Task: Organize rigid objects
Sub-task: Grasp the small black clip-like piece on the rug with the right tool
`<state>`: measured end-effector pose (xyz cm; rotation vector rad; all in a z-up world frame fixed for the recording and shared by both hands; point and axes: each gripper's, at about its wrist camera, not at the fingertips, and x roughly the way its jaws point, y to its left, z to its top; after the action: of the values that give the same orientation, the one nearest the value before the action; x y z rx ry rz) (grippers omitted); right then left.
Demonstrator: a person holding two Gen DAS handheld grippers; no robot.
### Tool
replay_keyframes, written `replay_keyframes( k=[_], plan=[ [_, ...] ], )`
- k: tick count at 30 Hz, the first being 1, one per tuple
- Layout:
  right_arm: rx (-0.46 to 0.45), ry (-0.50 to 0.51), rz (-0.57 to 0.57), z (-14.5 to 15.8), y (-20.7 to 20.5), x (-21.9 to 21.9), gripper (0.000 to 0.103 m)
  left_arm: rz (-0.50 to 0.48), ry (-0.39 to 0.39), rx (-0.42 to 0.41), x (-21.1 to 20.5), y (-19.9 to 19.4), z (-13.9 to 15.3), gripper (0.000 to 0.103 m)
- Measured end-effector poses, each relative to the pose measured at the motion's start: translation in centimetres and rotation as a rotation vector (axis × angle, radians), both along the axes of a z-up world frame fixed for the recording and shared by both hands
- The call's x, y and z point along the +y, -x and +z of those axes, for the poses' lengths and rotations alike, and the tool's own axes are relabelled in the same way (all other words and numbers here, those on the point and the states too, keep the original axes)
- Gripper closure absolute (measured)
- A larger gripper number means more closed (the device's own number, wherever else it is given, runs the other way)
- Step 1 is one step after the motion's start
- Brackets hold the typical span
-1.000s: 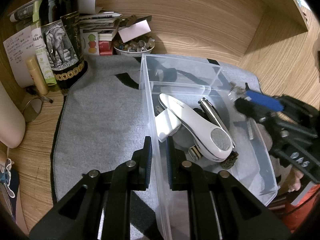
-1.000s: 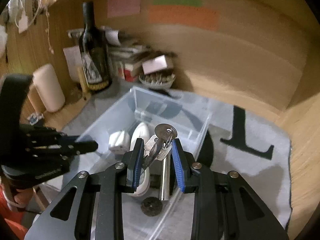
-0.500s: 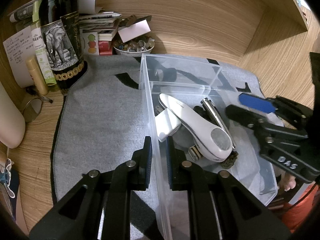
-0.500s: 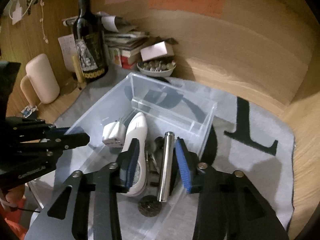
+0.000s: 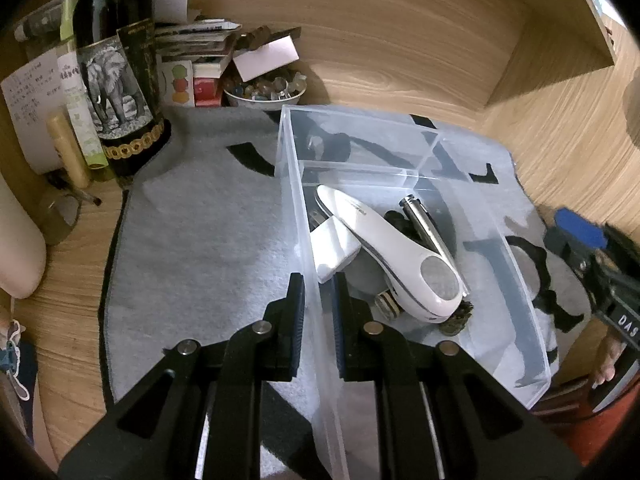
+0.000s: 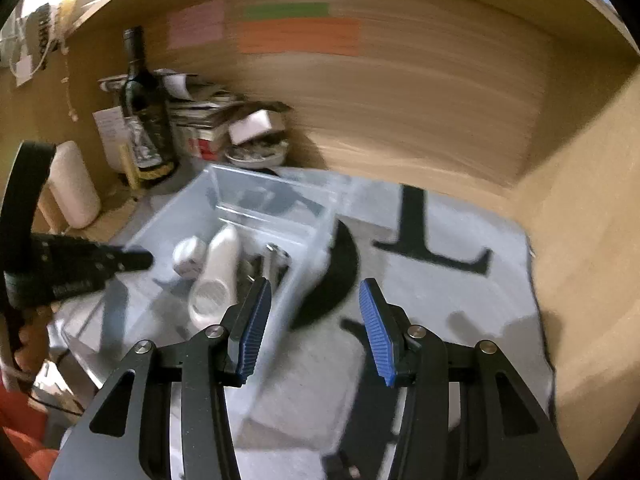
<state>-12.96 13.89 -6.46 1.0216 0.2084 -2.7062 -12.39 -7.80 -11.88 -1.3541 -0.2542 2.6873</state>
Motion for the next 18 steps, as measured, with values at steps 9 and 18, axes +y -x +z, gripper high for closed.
replay_keyframes(
  k=[9,18],
  plan=[
    [-0.091,0.004,-0.111,-3.0,-3.8,3.7,0.060,-0.003,0.030,0.010,-0.4,0.2,0.0,0.092],
    [-0.227,-0.012,-0.104,-7.5,-5.8,4.3,0.060,0.003,0.028,0.002,-0.8,0.5,-0.2,0.091]
  ],
)
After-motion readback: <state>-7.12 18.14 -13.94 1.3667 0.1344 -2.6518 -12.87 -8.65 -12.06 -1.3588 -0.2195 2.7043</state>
